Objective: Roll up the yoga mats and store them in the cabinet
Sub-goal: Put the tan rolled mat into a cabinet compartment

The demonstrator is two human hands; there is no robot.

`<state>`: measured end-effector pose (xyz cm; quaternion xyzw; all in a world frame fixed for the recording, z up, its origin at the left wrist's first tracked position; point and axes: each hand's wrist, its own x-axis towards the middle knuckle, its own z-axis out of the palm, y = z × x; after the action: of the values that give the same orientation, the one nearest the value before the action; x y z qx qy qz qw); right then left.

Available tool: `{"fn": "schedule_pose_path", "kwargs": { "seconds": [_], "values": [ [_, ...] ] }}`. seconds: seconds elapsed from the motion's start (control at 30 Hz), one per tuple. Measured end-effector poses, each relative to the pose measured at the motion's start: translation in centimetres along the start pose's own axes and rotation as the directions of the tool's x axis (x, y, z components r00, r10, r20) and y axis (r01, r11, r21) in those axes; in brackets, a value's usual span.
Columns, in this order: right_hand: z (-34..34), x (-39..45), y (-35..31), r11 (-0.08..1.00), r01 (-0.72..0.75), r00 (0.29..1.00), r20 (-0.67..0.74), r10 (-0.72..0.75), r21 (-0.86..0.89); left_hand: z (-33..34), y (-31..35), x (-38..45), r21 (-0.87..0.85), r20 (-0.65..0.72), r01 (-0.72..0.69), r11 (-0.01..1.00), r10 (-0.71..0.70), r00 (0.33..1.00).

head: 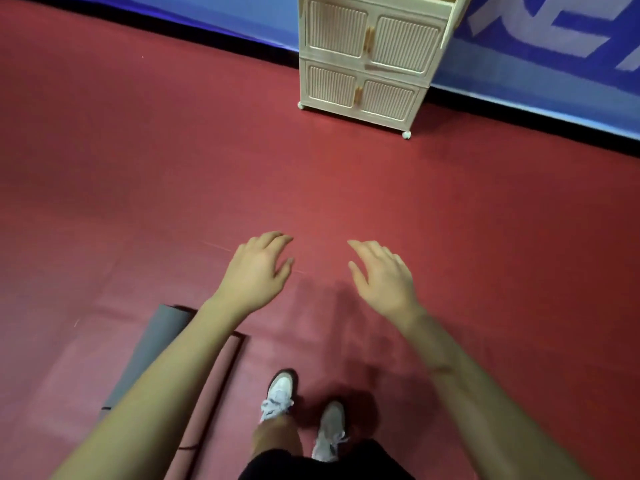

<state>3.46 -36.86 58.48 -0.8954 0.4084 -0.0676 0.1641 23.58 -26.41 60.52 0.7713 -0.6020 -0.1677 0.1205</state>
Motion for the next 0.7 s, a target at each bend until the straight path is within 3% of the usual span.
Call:
{"fn": "schedule_pose_path", "kwargs": {
  "seconds": [0.27, 0.5, 0.7],
  "values": [
    [4.1, -7.4, -3.7, 0.997, -0.072, 0.991, 0.108, 0.075, -0.032, 3.2, -0.7, -7.0, -0.033, 0.024, -0.063, 0.997, 0.064, 0.998],
    [12.7, -11.3, -9.5, 0.988, -0.156, 0.987, 0.05, 0.155, 0.002, 6.2, -7.2, -12.2, -0.054, 0.027, -0.139, 0.989, 0.141, 0.99],
    [25.4, -12.0, -14.7, 0.985, -0.142, 0.989, 0.061, 0.137, 0.097, 13.0, -19.3, -17.1, 0.057, 0.067, 0.073, 0.996, -0.076, 0.995]
  ]
}}
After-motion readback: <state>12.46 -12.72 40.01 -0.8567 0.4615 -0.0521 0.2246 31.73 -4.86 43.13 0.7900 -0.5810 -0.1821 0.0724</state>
